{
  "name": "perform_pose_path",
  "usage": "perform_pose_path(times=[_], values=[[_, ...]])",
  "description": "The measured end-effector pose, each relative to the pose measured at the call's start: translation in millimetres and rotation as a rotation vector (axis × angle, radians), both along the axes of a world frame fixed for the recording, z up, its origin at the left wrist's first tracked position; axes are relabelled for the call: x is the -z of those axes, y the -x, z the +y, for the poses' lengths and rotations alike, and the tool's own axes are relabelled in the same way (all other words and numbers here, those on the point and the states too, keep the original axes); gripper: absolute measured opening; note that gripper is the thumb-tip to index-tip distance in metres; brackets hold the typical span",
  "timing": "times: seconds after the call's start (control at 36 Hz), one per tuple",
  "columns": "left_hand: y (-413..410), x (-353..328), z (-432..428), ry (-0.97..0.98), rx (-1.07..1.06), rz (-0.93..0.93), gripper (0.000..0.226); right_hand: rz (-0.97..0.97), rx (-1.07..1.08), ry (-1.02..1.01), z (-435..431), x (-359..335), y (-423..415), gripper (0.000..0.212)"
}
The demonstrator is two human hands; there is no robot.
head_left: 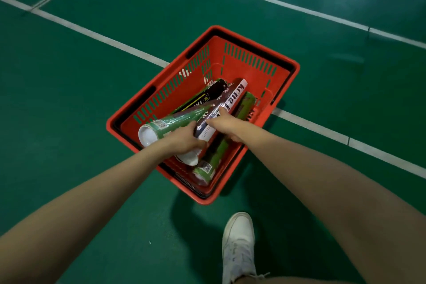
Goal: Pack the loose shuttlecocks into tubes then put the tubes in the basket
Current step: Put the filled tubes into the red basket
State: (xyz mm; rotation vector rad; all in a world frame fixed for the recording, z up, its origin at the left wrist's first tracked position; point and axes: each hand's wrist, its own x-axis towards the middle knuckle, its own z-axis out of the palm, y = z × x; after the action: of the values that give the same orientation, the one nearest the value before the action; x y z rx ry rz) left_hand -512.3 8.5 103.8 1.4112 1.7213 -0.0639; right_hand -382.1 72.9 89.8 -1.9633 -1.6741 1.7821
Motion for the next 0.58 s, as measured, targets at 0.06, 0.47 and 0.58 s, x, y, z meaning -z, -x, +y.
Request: perform_pose_path(times=[0.06, 0.47, 0.58], values=[[-7, 8, 1, 0.01, 0.037, 0.04, 0.087, -0.111, -0.122, -0.088, 0, 4, -2, 0.068], [-17, 47, -12, 0.003, 0.142, 0.304, 0.077, -0.563, -0.652, -0.353, -4, 27, -16, 0.064], [-27, 36, -8, -0.098, 0.141, 0.33, 0.059, -0.574, -0.697, -0.433, -3, 13, -23, 0.057]])
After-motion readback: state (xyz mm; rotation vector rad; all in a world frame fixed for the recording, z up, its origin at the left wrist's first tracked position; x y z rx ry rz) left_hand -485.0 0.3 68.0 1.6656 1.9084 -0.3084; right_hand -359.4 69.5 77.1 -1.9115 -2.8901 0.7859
